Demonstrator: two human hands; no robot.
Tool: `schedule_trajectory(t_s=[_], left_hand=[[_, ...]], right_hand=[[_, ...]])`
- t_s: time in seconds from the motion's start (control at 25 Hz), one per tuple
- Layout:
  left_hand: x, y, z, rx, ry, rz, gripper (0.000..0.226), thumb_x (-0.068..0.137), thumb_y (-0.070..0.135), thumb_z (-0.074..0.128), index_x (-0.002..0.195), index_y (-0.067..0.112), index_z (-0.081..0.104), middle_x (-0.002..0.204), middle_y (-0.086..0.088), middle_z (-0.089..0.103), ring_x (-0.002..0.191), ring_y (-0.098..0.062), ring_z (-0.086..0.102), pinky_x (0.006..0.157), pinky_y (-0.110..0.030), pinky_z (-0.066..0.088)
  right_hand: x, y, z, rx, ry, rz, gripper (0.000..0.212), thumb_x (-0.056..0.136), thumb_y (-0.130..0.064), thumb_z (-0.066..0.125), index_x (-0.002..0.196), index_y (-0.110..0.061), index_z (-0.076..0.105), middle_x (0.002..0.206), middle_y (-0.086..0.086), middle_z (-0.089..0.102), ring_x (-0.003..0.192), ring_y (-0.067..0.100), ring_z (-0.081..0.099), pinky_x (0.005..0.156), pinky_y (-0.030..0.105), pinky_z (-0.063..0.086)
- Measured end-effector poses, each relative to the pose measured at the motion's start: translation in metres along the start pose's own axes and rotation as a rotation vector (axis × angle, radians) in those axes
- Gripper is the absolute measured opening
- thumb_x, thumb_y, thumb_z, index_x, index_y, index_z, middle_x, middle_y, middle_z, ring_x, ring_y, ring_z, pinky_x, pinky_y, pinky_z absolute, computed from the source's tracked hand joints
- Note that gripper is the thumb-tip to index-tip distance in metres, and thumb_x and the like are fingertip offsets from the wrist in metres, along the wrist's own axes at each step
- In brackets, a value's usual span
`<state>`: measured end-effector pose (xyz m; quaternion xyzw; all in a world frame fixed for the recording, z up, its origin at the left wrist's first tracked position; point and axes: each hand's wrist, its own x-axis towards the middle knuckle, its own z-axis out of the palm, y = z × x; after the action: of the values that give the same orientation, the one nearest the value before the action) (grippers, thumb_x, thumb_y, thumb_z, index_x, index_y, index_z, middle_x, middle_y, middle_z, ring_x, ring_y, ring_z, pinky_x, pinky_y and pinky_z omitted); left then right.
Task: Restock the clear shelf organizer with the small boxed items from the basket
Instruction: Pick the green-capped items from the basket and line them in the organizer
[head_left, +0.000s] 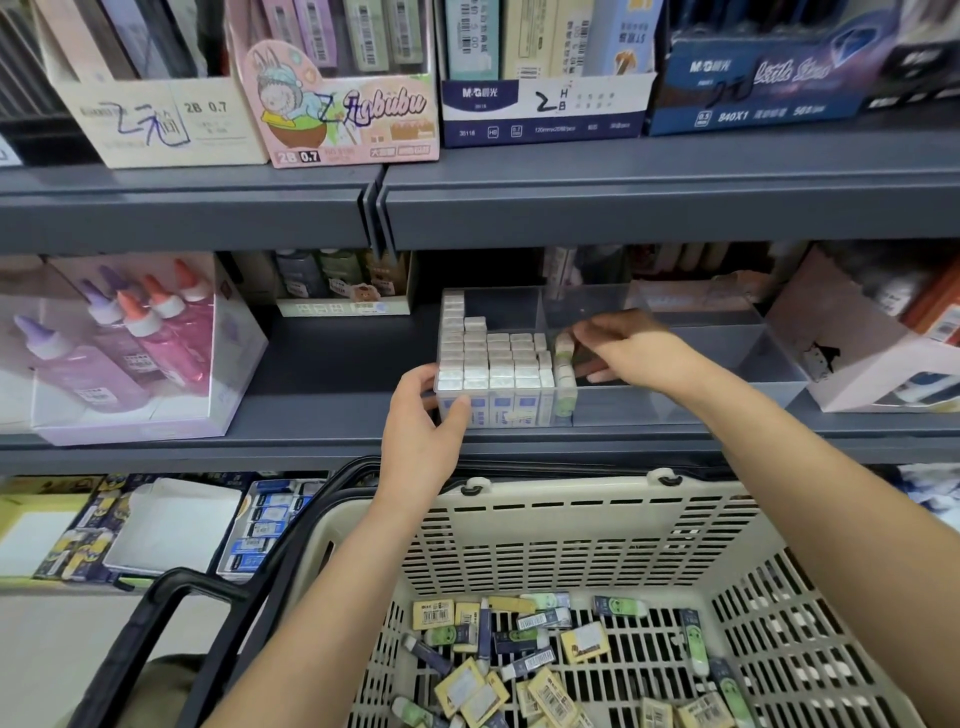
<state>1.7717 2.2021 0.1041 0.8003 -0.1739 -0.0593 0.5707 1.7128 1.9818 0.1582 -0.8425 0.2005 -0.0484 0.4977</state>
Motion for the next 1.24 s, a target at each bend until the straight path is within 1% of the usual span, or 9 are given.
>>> schedule_trajectory(t_s=[0.2, 0.32, 0.4, 0.52, 0.72, 0.92, 1.0, 1.12, 1.24], left_hand=[[-0.001, 0.002, 0.000, -0.003, -0.005, 0.005, 0.036, 0.089, 0.021, 0.061, 0.121, 0.026, 0.045, 0.108, 0.020, 0.052, 0.099, 0.007, 0.052, 0.074, -0.009, 0.040], [-0.001, 0.003, -0.001, -0.008, -0.008, 0.004, 0.034, 0.089, 0.021, 0.061, 0.116, 0.030, 0.043, 0.107, 0.020, 0.053, 0.099, 0.005, 0.053, 0.076, -0.008, 0.040], [-0.001, 0.003, -0.001, -0.011, -0.010, 0.006, 0.034, 0.088, 0.021, 0.061, 0.114, 0.032, 0.042, 0.107, 0.020, 0.053, 0.100, 0.005, 0.053, 0.076, -0.008, 0.040], [-0.001, 0.002, 0.000, -0.003, -0.003, 0.014, 0.033, 0.088, 0.021, 0.061, 0.112, 0.033, 0.042, 0.105, 0.023, 0.052, 0.099, 0.007, 0.052, 0.074, -0.008, 0.040], [0.002, 0.001, 0.000, 0.030, -0.004, 0.037, 0.032, 0.088, 0.021, 0.061, 0.113, 0.031, 0.043, 0.103, 0.024, 0.052, 0.096, 0.005, 0.054, 0.073, -0.009, 0.040], [0.000, 0.008, -0.001, 0.016, -0.024, -0.019, 0.039, 0.090, 0.019, 0.059, 0.126, 0.018, 0.044, 0.115, 0.012, 0.052, 0.098, 0.000, 0.054, 0.080, -0.015, 0.041], [-0.009, 0.015, -0.002, 0.016, 0.044, -0.044, 0.044, 0.090, 0.017, 0.058, 0.130, 0.015, 0.041, 0.122, 0.006, 0.045, 0.105, -0.005, 0.050, 0.087, -0.020, 0.039], [-0.041, 0.025, -0.004, -0.010, 0.157, 0.148, 0.035, 0.089, 0.019, 0.057, 0.122, 0.023, 0.045, 0.114, 0.013, 0.044, 0.102, -0.002, 0.047, 0.086, -0.020, 0.041], [-0.091, 0.022, 0.002, 0.025, -0.113, 0.252, 0.025, 0.085, 0.037, 0.050, 0.108, 0.043, 0.046, 0.106, 0.025, 0.049, 0.101, 0.004, 0.051, 0.081, -0.009, 0.042]], right_hand=[[0.005, -0.008, 0.005, -0.149, 0.010, 0.081, 0.014, 0.092, -0.014, 0.054, 0.080, -0.021, 0.055, 0.080, -0.001, 0.064, 0.066, 0.011, 0.067, 0.061, 0.019, 0.055], [0.007, -0.011, 0.007, -0.063, -0.003, 0.163, 0.011, 0.093, -0.014, 0.051, 0.089, -0.010, 0.060, 0.079, 0.005, 0.066, 0.061, 0.011, 0.065, 0.053, 0.015, 0.054], [0.007, -0.010, 0.005, -0.030, -0.007, 0.173, 0.010, 0.092, -0.017, 0.054, 0.094, -0.011, 0.062, 0.077, 0.003, 0.067, 0.062, 0.009, 0.066, 0.056, 0.014, 0.054], [0.007, -0.006, 0.002, -0.098, -0.015, 0.147, 0.009, 0.090, -0.021, 0.058, 0.083, -0.020, 0.063, 0.075, -0.002, 0.068, 0.067, 0.006, 0.068, 0.067, 0.021, 0.056], [0.003, -0.001, -0.002, -0.319, -0.010, 0.065, 0.010, 0.088, -0.025, 0.059, 0.096, -0.023, 0.065, 0.094, -0.002, 0.069, 0.082, 0.014, 0.068, 0.085, 0.031, 0.053], [-0.021, -0.005, -0.007, -0.502, 0.096, -0.043, 0.027, 0.089, -0.031, 0.055, 0.113, -0.021, 0.063, 0.106, -0.003, 0.065, 0.094, 0.014, 0.058, 0.079, 0.019, 0.038], [-0.041, -0.006, -0.010, -0.464, 0.177, -0.103, 0.024, 0.089, -0.028, 0.056, 0.110, -0.023, 0.064, 0.099, -0.007, 0.066, 0.086, 0.006, 0.058, 0.079, 0.017, 0.038], [-0.087, 0.003, -0.002, -0.226, 0.273, -0.206, 0.013, 0.087, -0.024, 0.059, 0.095, -0.031, 0.066, 0.083, -0.022, 0.064, 0.075, -0.009, 0.057, 0.072, 0.002, 0.039], [-0.132, 0.027, 0.029, -0.145, 0.088, -0.167, 0.013, 0.082, -0.034, 0.056, 0.087, -0.045, 0.059, 0.079, -0.024, 0.063, 0.076, -0.012, 0.057, 0.068, 0.003, 0.044]])
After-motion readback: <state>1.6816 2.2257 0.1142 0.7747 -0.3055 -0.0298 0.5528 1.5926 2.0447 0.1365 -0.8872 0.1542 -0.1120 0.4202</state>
